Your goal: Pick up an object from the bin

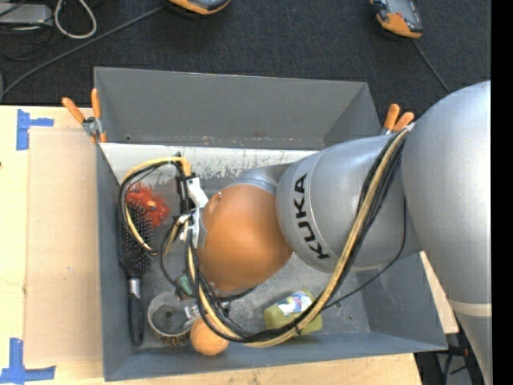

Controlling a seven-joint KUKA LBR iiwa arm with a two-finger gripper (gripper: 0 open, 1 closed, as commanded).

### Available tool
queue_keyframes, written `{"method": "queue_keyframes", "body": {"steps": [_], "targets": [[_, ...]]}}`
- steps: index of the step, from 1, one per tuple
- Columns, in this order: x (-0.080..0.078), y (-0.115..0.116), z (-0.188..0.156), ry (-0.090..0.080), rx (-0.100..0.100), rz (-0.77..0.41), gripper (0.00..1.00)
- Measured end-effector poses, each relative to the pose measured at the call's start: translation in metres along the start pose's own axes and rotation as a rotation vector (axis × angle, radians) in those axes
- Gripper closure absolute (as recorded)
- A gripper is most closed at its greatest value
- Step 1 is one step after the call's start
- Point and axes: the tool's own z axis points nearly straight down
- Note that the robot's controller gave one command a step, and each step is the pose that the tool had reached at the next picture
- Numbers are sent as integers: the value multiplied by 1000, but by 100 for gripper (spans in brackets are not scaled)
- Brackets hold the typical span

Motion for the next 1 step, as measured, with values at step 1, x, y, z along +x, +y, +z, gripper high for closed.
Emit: {"method": "queue_keyframes", "body": {"steps": [1], "targets": [[4,4,-1,-4,14,-7,100]]}}
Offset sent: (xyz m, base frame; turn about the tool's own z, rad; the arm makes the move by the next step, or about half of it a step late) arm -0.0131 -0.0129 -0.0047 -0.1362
